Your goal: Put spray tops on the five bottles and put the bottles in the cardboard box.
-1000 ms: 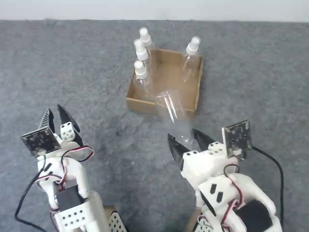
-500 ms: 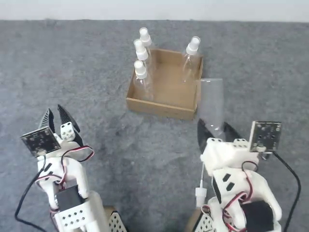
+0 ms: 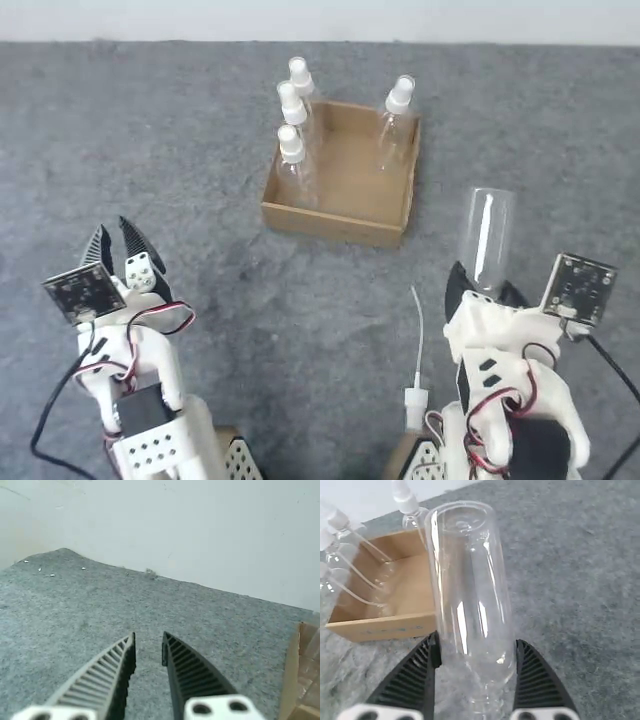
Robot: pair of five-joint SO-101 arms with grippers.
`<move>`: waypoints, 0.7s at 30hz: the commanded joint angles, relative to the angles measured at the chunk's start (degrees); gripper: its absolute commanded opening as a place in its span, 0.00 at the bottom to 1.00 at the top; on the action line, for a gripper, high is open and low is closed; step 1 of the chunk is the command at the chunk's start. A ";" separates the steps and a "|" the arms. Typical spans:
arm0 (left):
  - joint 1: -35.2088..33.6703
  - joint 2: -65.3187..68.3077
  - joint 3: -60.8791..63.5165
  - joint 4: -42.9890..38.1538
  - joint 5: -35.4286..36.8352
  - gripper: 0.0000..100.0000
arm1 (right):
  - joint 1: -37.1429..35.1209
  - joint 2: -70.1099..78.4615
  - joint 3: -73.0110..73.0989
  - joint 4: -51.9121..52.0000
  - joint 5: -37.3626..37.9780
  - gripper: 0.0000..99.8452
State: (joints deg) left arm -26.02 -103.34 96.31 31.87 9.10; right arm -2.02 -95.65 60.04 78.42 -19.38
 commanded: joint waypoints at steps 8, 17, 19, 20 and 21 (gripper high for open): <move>0.00 -0.26 -1.19 -1.93 0.44 0.08 | 1.54 18.33 -8.26 -0.13 -2.64 0.01; 0.00 -0.26 -1.10 -1.93 0.44 0.08 | 1.63 32.75 -10.29 -3.12 -2.90 0.01; 0.00 -0.26 -0.92 -2.73 0.35 0.08 | 1.63 35.38 -10.20 -4.88 -6.15 0.01; 0.00 -0.26 -0.92 -2.90 0.35 0.08 | 1.63 36.79 -10.20 -5.85 -8.00 0.01; 0.00 -0.26 -0.92 -2.90 0.35 0.08 | 1.63 38.11 -10.20 -6.90 -9.23 0.01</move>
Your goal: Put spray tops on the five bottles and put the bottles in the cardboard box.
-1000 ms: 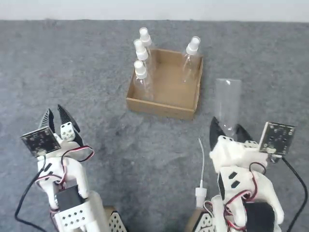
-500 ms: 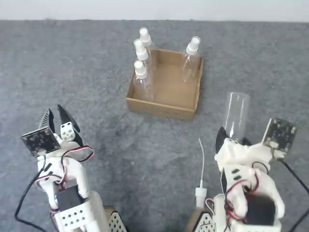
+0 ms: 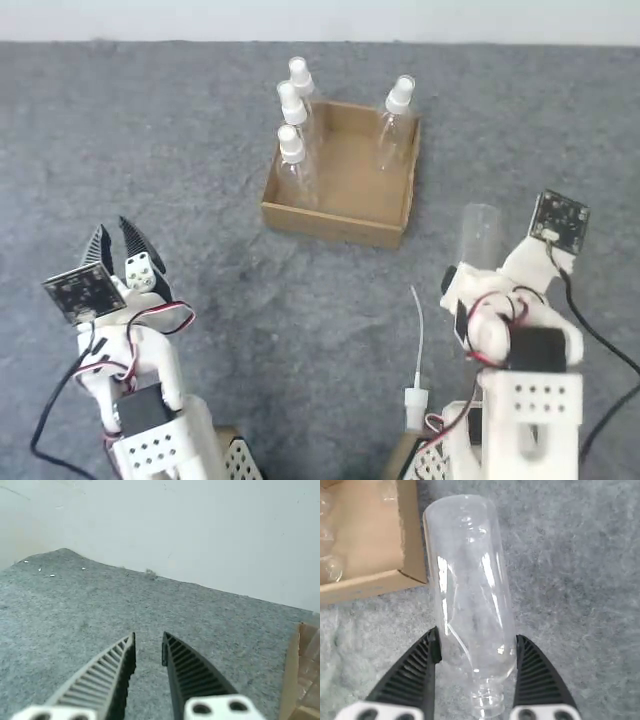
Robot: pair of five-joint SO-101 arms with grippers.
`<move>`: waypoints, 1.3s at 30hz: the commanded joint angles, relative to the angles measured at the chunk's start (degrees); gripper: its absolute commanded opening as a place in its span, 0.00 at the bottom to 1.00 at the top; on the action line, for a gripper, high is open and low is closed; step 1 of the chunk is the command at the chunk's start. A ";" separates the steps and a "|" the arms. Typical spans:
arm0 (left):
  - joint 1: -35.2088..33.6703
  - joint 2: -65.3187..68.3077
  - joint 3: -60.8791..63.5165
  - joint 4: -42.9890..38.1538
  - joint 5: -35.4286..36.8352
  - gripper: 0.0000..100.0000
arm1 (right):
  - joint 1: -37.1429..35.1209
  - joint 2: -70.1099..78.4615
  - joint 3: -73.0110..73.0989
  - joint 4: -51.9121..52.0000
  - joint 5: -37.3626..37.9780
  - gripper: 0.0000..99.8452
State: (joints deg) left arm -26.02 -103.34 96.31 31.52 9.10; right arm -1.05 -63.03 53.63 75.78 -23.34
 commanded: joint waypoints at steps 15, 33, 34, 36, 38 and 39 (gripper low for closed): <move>0.00 -0.26 -0.92 -2.55 0.35 0.08 | 0.66 27.21 -3.78 -20.18 -16.26 0.01; 0.00 -0.26 -0.92 -2.55 0.35 0.08 | -1.10 35.65 -4.22 -26.42 -17.49 0.01; 0.00 -0.26 -0.92 -2.55 0.35 0.08 | -1.54 35.56 -4.22 -26.33 -17.49 0.01; 0.00 -0.26 -0.92 -2.55 0.35 0.08 | -2.07 35.30 -4.22 -26.15 -17.49 0.04; 0.00 -0.26 -0.92 -2.55 0.35 0.08 | -2.07 35.03 -4.22 -26.07 -17.49 0.10; 0.00 -0.26 -0.92 -2.55 0.35 0.08 | -2.07 34.95 -4.22 -26.07 -17.49 0.14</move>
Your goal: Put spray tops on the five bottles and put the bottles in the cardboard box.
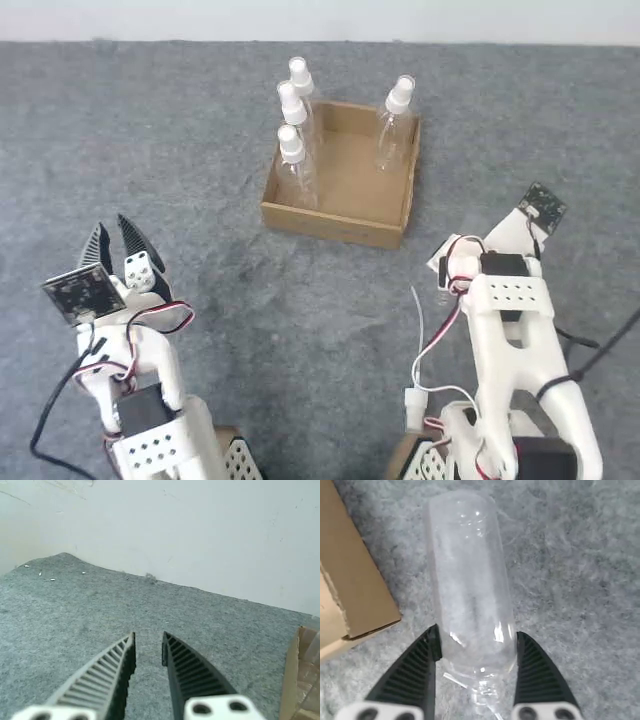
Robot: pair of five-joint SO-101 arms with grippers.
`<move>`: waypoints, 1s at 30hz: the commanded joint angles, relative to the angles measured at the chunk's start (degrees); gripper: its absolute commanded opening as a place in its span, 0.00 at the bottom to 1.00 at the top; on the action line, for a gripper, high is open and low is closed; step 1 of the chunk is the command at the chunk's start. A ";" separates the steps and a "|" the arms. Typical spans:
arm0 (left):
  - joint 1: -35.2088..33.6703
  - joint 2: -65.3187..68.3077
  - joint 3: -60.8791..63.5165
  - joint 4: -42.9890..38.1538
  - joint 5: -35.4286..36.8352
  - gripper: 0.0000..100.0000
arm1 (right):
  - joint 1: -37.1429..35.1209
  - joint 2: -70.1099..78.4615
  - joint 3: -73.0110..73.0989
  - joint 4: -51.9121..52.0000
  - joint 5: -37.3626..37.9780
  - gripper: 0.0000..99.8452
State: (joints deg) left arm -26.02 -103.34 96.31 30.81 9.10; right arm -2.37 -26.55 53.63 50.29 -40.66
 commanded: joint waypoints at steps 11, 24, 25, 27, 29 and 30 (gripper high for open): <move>0.00 -0.26 -0.84 -1.85 0.35 0.08 | -0.66 -1.71 -6.86 1.63 1.58 0.18; 0.00 -0.26 -0.57 -2.02 0.35 0.08 | -0.66 -1.36 -26.64 22.55 6.77 0.18; 0.00 -0.26 -0.57 -2.02 0.35 0.08 | -0.66 -1.10 -26.81 22.55 7.82 0.18; 0.00 -0.26 -0.48 -2.02 0.35 0.08 | -0.66 -1.10 -26.46 21.49 10.11 0.18; 0.00 -0.26 -0.48 -2.02 0.35 0.08 | -0.66 -1.01 -26.29 20.44 12.75 0.18; 0.00 -0.26 -0.48 -2.02 0.35 0.08 | -0.57 -0.92 -26.29 20.35 13.71 0.17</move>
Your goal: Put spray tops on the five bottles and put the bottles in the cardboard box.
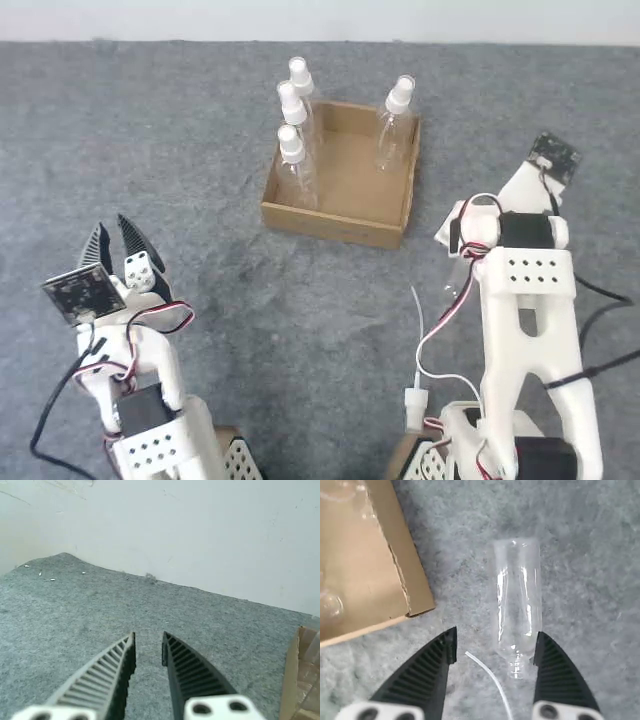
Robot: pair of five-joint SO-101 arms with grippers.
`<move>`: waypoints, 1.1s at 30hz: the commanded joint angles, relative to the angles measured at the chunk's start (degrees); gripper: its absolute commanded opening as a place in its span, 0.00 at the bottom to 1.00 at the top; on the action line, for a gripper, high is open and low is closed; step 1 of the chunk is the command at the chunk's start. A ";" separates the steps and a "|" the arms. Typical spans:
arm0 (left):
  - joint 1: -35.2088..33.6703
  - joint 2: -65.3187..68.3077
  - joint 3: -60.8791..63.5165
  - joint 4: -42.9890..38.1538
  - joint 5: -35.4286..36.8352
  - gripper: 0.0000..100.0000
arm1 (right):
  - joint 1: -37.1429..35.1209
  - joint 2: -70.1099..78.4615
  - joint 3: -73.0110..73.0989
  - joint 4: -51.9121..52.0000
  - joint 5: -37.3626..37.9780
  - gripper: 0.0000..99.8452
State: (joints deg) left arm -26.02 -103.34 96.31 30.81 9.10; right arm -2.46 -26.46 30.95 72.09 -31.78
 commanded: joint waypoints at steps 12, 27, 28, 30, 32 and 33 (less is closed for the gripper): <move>0.00 -0.26 -0.48 -2.02 0.35 0.08 | -0.13 9.80 -4.04 -12.26 13.45 0.01; 0.00 -0.26 -0.48 -2.02 0.35 0.08 | 8.13 25.27 -4.04 -25.45 26.20 0.01; 0.00 -0.26 -0.48 -2.02 0.35 0.08 | 9.10 25.80 -4.04 -25.63 26.99 0.01; 0.00 -0.26 -0.48 -2.02 0.35 0.08 | 11.12 26.24 -4.04 -25.54 28.48 0.01; 0.00 -0.26 -0.48 -2.02 0.35 0.08 | 12.97 26.15 -4.04 -25.19 29.63 0.01; 0.00 -0.26 -0.48 -2.02 0.26 0.08 | 13.85 26.15 -4.04 -25.10 29.98 0.01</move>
State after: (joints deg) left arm -26.02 -103.34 96.31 30.81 9.10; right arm 7.21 0.44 30.15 47.30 -4.53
